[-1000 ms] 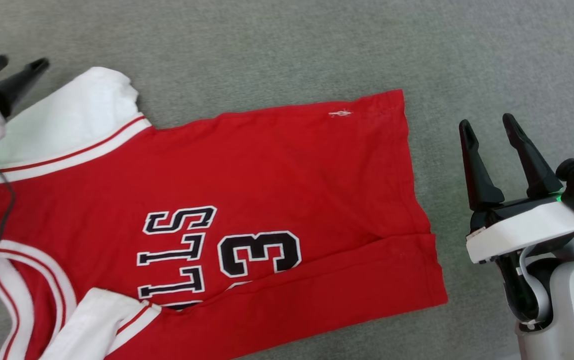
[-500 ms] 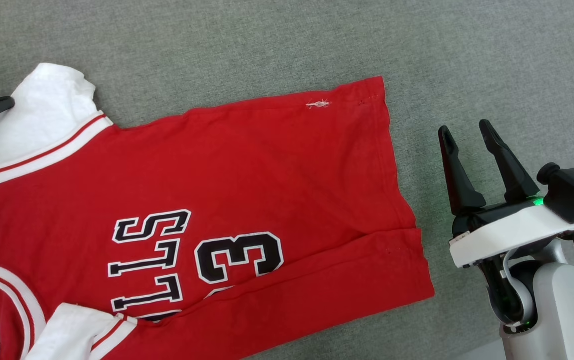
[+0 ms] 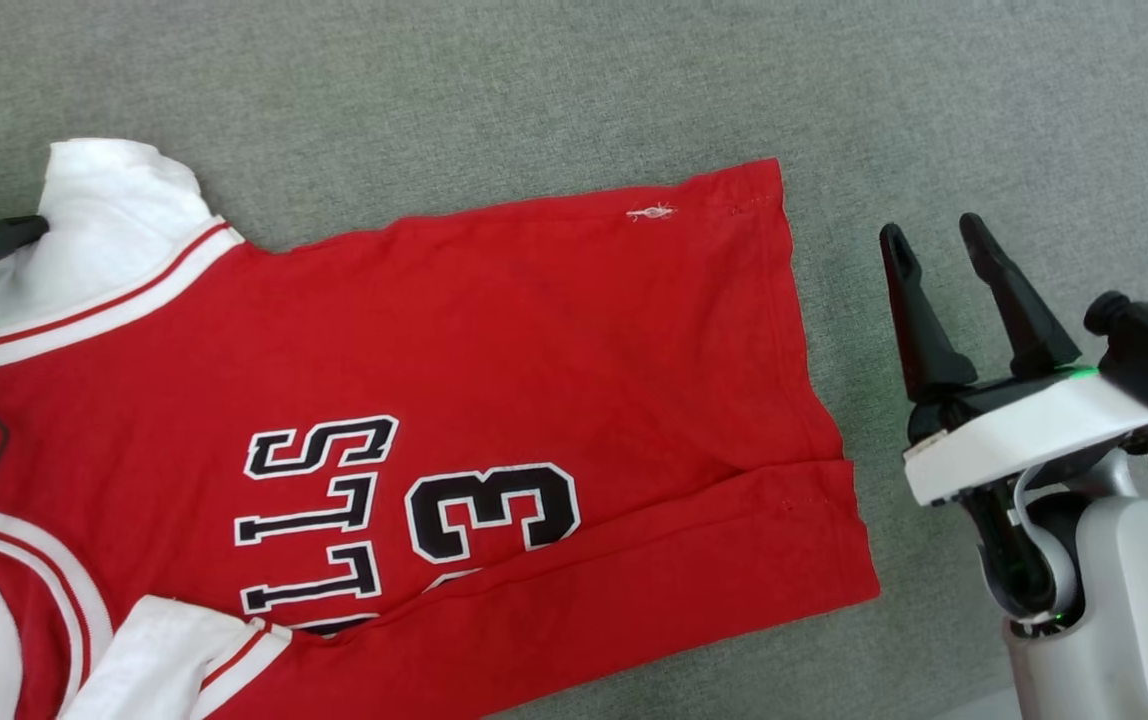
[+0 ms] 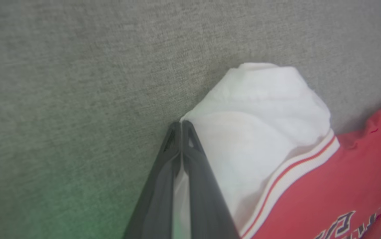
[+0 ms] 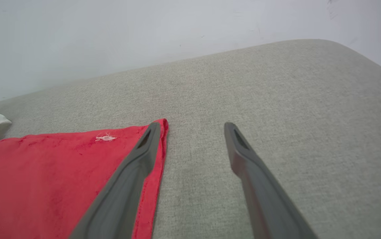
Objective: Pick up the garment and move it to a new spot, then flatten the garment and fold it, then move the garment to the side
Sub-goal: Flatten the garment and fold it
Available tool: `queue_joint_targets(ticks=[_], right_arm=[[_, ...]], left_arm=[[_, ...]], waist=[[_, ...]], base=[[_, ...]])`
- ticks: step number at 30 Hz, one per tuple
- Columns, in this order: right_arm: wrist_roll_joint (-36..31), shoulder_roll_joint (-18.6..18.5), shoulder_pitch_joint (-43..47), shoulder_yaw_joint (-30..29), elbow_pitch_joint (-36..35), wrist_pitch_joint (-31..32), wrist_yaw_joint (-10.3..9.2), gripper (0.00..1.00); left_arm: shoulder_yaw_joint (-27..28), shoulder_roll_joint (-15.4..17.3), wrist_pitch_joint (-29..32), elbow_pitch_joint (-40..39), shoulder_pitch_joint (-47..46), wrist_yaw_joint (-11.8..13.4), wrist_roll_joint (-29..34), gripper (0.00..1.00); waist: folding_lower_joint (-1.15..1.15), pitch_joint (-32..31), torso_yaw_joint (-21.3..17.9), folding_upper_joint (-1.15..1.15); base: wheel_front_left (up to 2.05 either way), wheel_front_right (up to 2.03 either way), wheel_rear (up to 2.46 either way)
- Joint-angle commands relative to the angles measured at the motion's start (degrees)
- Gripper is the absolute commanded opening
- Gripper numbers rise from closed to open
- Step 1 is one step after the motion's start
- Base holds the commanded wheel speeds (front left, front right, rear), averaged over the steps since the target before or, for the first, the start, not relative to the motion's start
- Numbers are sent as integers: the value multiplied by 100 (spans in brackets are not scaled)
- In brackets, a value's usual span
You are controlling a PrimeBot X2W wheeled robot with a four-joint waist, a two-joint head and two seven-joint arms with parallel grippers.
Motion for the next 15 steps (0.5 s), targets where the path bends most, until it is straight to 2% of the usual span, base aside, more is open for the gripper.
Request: queue_joint_targets(ticks=[1, 6, 15], right_arm=[[39, -43, -135, -15, 23, 38, -2, 100], [332, -251, -489, 10, 317, 648, -2, 100], [854, -665, -1496, 76, 1577, 2763, -2, 100]], left_arm=[[-278, -310, 25, 64, 362, -46, 60, 0], [-159, -318, -540, 16, -19, -123, 360, 0], [-313, -572, -996, -249, -447, -245, 743, 0]], waist=[[0, -66, 56, 0], [0, -292, 290, 0], [0, -402, 859, 0]], base=[[0, 0, 0], [0, 0, 0], [0, 0, 0]])
